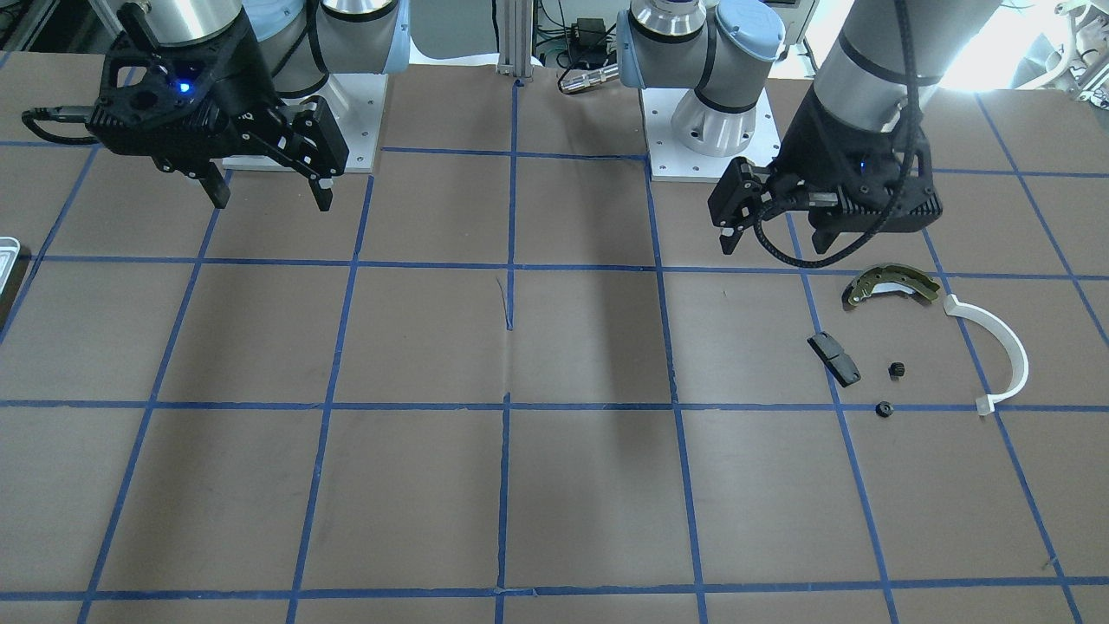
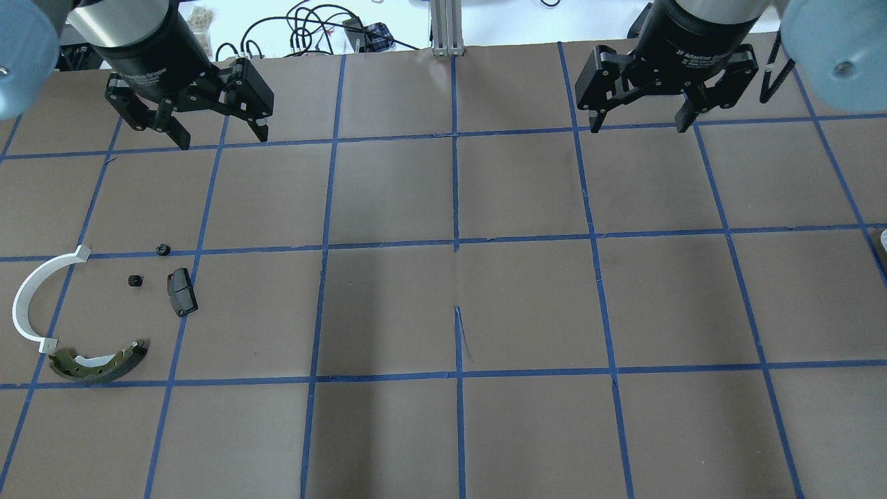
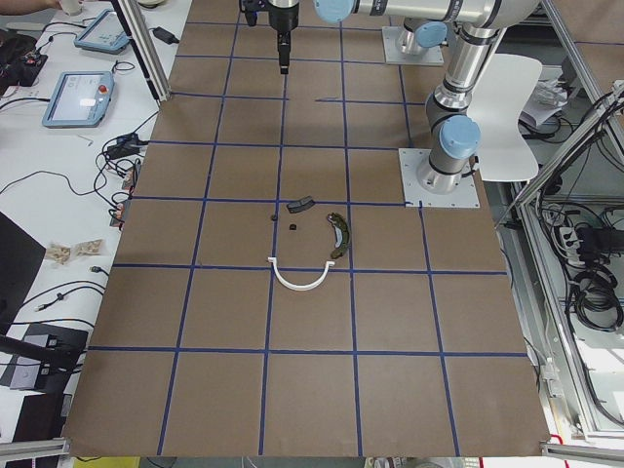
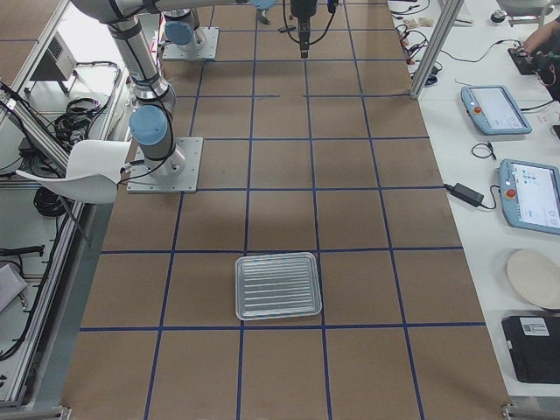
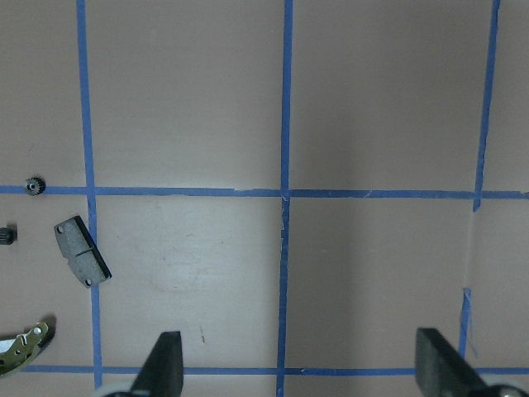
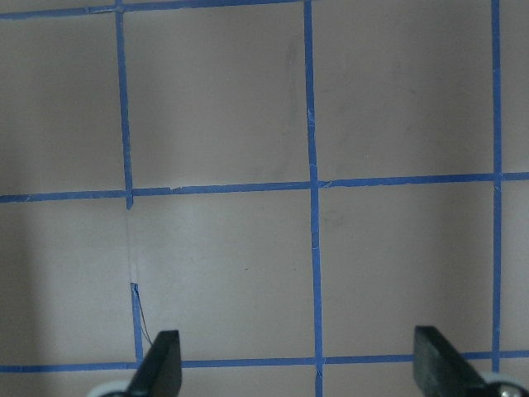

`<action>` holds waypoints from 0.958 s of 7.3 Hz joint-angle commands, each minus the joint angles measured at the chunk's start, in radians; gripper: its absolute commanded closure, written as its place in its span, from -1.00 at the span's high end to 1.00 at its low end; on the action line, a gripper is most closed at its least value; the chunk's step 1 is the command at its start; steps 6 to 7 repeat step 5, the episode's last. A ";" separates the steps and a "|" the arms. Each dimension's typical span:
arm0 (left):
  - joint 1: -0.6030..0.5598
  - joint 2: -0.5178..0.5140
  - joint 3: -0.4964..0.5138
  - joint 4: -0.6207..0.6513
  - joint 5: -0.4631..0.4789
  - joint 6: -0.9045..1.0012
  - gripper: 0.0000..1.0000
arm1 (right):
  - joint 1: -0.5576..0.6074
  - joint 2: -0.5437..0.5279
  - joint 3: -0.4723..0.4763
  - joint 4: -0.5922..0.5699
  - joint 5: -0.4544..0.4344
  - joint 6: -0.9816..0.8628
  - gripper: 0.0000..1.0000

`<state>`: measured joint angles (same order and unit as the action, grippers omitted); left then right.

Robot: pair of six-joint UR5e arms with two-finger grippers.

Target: Place bearing gear from tray to pile

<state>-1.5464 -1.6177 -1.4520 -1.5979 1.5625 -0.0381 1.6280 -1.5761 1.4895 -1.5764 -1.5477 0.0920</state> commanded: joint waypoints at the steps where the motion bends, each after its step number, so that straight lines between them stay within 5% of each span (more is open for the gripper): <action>1: -0.003 -0.002 0.010 -0.031 -0.004 -0.006 1.00 | 0.000 0.001 0.000 0.001 0.000 -0.001 1.00; 7: -0.003 0.007 0.012 -0.047 -0.004 0.004 1.00 | 0.001 -0.001 0.000 0.001 0.001 -0.001 1.00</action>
